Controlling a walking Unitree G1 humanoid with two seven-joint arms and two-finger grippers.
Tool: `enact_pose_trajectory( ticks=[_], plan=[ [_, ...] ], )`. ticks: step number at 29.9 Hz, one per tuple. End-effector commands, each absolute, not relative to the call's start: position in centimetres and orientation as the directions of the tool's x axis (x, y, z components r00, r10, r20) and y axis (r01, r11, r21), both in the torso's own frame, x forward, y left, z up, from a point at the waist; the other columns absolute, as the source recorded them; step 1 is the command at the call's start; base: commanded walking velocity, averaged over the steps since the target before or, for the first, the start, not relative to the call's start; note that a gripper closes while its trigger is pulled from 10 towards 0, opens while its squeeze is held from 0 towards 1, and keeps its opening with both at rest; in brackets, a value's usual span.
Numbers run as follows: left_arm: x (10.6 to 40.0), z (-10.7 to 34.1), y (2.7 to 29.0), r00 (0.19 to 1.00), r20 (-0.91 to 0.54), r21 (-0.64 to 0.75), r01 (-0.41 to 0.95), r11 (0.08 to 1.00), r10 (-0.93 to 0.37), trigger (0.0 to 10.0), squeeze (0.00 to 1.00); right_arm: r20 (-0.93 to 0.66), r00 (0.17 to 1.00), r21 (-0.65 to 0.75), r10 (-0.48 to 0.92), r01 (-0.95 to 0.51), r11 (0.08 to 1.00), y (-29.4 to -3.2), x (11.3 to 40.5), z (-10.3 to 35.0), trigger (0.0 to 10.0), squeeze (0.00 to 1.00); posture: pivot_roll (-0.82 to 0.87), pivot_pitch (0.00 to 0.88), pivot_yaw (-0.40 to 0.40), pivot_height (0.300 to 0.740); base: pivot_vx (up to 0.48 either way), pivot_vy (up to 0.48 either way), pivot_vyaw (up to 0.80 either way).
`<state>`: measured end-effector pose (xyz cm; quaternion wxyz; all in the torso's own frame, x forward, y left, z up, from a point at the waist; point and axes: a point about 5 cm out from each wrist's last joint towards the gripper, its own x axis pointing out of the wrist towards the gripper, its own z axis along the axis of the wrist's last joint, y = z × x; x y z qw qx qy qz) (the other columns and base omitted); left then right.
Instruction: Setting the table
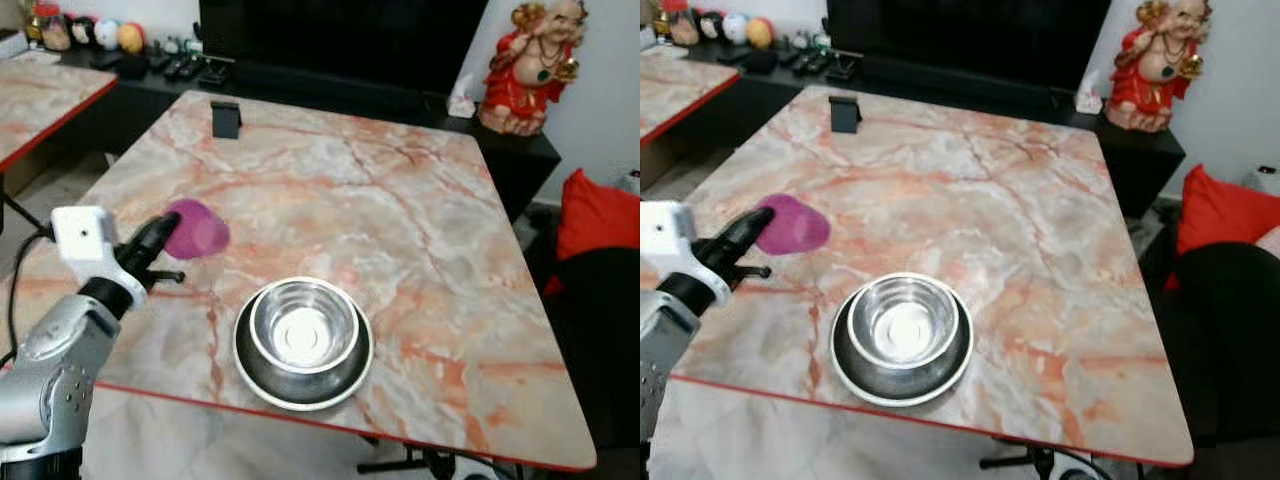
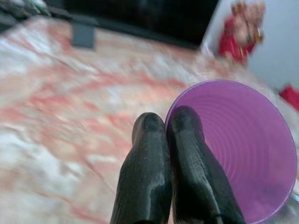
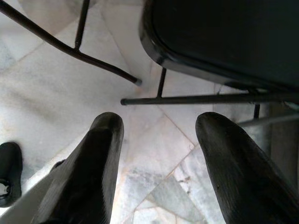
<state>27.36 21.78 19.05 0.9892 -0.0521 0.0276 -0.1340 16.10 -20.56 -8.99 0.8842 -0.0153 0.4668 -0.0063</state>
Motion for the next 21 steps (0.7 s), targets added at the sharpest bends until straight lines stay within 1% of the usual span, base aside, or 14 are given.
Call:
enact_pose_trajectory(
  ticks=[1, 3, 5, 7, 10, 14, 16, 21],
  plan=[
    [27.6, 18.4, 21.3, 0.956, -0.115, -0.071, 0.263, 0.962, -0.270, 10.0, 0.00, -0.823, 0.567, -0.049, -0.041, 0.002, 0.999, -21.2, 16.3, -8.8, 10.0, 0.00, 0.07, 0.000, -0.105, 0.740, 0.000, 0.000, 0.00],
    [28.1, 18.3, 21.5, 0.966, -0.140, -0.074, 0.210, 0.975, -0.218, 10.0, 0.00, -0.823, 0.567, -0.048, -0.040, 0.001, 0.999, -21.2, 16.3, -8.8, 10.0, 0.00, 0.06, 0.000, -0.106, 0.740, 0.000, 0.000, 0.00],
    [28.4, 18.5, 21.7, 0.970, -0.150, -0.060, 0.184, 0.981, -0.192, 10.0, 0.00, -0.823, 0.567, -0.048, -0.040, 0.002, 0.999, -21.2, 16.3, -8.8, 10.0, 0.00, 0.07, 0.000, -0.108, 0.740, 0.000, 0.000, 0.00],
    [29.0, 19.6, 22.0, 0.977, -0.156, -0.051, 0.138, 0.989, -0.145, 10.0, 0.00, -0.824, 0.565, -0.048, -0.039, 0.000, 0.999, -21.2, 16.3, -8.8, 10.0, 0.00, 0.07, 0.000, -0.108, 0.740, 0.000, 0.000, 0.00],
    [29.4, 20.3, 22.2, 0.978, -0.175, -0.042, 0.108, 0.993, -0.114, 10.0, 0.00, -0.825, 0.564, -0.047, -0.038, -0.001, 0.999, -21.2, 16.3, -8.8, 10.0, 0.00, 0.07, 0.000, -0.108, 0.740, 0.000, 0.000, 0.00],
    [29.5, 20.4, 22.1, 0.972, -0.208, -0.054, 0.099, 0.994, -0.108, 10.0, 0.00, -0.826, 0.562, -0.045, -0.034, -0.005, 0.999, -21.1, 16.3, -8.8, 10.0, 0.00, 0.07, 0.000, -0.105, 0.740, 0.000, 0.000, 0.00],
    [29.4, 19.4, 22.2, 0.956, -0.275, -0.047, 0.095, 0.994, -0.104, 10.0, 0.00, -0.827, 0.561, -0.043, -0.031, -0.007, 0.999, -21.1, 16.3, -8.8, 10.0, 0.00, 0.07, 0.000, -0.105, 0.740, 0.000, 0.000, 0.00],
    [29.1, 18.5, 22.2, 0.929, -0.357, -0.044, 0.093, 0.995, -0.103, 10.0, 0.00, -0.828, 0.560, -0.040, -0.030, -0.007, 0.999, -21.0, 16.3, -8.8, 10.0, 0.00, 0.07, 0.000, -0.102, 0.740, 0.000, 0.000, 0.00]
  ],
)
